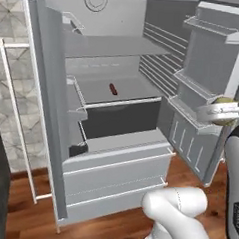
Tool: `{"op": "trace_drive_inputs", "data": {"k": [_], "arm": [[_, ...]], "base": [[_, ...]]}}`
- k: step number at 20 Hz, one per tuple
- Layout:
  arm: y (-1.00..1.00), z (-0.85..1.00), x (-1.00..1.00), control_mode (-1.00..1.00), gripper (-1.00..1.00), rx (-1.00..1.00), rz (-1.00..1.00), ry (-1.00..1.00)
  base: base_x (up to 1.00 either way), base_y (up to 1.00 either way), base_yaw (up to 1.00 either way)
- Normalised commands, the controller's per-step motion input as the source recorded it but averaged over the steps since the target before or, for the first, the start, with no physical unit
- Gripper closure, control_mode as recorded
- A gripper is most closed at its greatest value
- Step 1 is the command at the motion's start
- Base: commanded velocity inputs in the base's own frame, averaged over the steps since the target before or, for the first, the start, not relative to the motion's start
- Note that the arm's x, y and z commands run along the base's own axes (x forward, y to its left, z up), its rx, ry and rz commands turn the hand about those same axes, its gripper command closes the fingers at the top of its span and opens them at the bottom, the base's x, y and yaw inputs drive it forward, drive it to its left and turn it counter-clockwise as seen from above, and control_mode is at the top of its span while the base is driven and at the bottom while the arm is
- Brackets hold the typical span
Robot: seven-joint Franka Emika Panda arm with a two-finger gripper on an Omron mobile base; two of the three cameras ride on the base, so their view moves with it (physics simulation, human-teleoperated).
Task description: Retrieve the sausage and cheese from the fridge and place them on the cutting board on the counter.
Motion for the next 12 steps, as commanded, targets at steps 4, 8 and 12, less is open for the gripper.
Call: {"op": "trace_drive_inputs", "data": {"k": [4,8,12], "arm": [[0.0,0.0,0.0,1.0,1.0,0.0,0.0,0.0],[0.0,0.0,0.0,1.0,1.0,0.0,0.0,0.0],[0.0,0.0,0.0,1.0,1.0,0.0,0.0,0.0]], "base": [[-0.87,0.0,-0.73],[-0.14,0.0,-0.98],[-0.07,0.0,-0.99]]}}
